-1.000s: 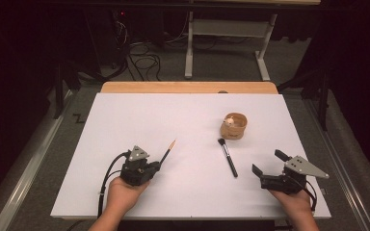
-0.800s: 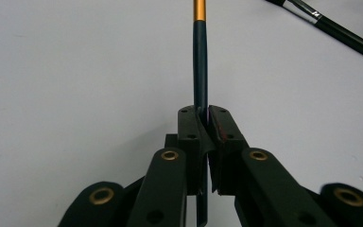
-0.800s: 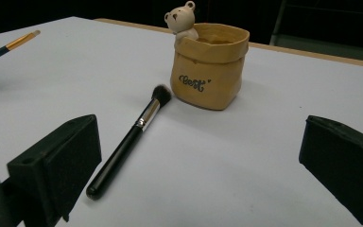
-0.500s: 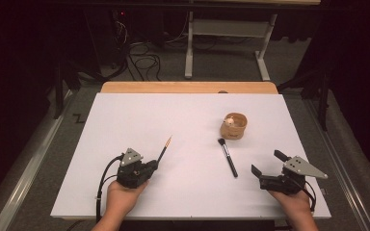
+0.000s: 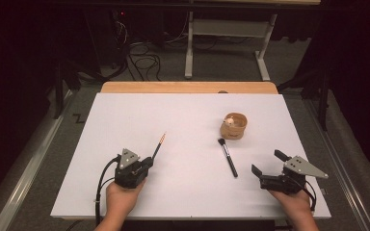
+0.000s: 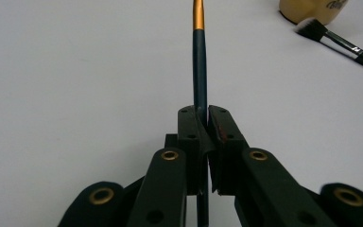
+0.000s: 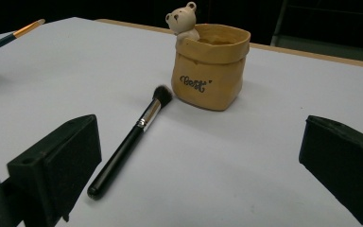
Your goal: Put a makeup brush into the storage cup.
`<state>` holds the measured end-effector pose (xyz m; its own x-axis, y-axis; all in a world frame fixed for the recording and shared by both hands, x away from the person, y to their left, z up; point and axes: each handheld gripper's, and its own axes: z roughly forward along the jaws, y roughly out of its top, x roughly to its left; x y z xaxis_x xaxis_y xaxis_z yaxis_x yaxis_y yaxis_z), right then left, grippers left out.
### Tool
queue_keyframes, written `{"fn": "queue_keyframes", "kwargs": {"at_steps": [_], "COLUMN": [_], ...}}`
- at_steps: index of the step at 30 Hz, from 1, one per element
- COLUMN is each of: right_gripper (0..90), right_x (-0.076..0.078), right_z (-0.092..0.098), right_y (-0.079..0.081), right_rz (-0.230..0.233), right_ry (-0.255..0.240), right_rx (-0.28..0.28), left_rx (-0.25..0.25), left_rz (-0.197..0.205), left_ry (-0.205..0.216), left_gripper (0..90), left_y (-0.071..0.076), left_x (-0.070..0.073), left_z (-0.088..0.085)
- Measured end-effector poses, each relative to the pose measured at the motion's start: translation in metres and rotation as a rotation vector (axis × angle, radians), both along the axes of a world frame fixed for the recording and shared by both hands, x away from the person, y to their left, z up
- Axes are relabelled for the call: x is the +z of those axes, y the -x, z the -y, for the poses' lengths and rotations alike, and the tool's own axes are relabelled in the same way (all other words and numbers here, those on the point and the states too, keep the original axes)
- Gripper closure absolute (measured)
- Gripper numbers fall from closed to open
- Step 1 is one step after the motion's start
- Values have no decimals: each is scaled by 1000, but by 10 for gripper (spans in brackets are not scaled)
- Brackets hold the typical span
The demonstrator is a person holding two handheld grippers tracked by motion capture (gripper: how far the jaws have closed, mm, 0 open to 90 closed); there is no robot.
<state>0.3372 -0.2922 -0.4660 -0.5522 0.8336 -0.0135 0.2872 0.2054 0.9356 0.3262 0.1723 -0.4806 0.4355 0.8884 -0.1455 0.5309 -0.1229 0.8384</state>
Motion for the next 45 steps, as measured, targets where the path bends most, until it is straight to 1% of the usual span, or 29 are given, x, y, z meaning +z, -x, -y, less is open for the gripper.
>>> {"fn": "queue_keyframes", "kwargs": {"at_steps": [2, 3, 8, 12, 15, 16, 18, 19, 21, 23, 29, 30, 36, 37, 39, 40, 41, 45], "right_gripper": [7, 7, 7, 7, 7, 8, 8, 7, 7, 7, 7, 7, 7, 7, 7, 7, 7, 7], "right_x": [0, 0, -1, -1, -1, -2, -2, -2, -2, -2, -3, -3, -2, -1, -1, 0, 0, 1], "right_z": [0, -1, -1, -2, -2, -2, -3, -3, -3, -4, -5, -5, -8, -8, -10, -10, -11, -13], "right_y": [0, 0, 0, 0, 0, 0, -1, -1, 0, 0, 0, 0, 1, 1, 2, 3, 2, 4], "right_rz": [-1, -3, -4, -7, -7, -6, -3, -3, -10, -7, -9, -10, -2, -1, 6, 1, 7, 14], "right_ry": [2, 2, 0, 0, 1, 5, 6, 6, 4, 6, 8, 7, 9, 9, 10, 7, 9, 9], "right_rx": [2, 2, 5, 5, 6, 8, 10, 11, 9, 13, 21, 21, 26, 28, 35, 30, 36, 45], "left_rx": [2, -7, -6, -1, -1, -2, -1, -7, -5, -1, -6, -9, -23, -22, -19, -16, -18, -21], "left_rz": [12, 6, 35, 79, 107, 121, 137, 149, 164, 188, 221, 236, 301, 308, 333, 338, 344, 387], "left_ry": [5, 8, 25, 41, 60, 74, 83, 95, 103, 112, 135, 143, 149, 141, 144, 143, 146, 157], "left_gripper": [846, 846, 846, 846, 846, 846, 846, 846, 847, 846, 846, 846, 846, 846, 847, 846, 847, 846], "left_y": [1, 0, 2, 6, 8, 9, 10, 11, 12, 14, 16, 17, 23, 23, 26, 26, 27, 31], "left_x": [1, 1, 4, 8, 10, 10, 11, 11, 12, 14, 15, 15, 19, 20, 21, 21, 22, 23], "left_z": [0, 0, -2, -4, -5, -5, -6, -7, -8, -8, -10, -11, -10, -10, -10, -10, -10, -10]}}
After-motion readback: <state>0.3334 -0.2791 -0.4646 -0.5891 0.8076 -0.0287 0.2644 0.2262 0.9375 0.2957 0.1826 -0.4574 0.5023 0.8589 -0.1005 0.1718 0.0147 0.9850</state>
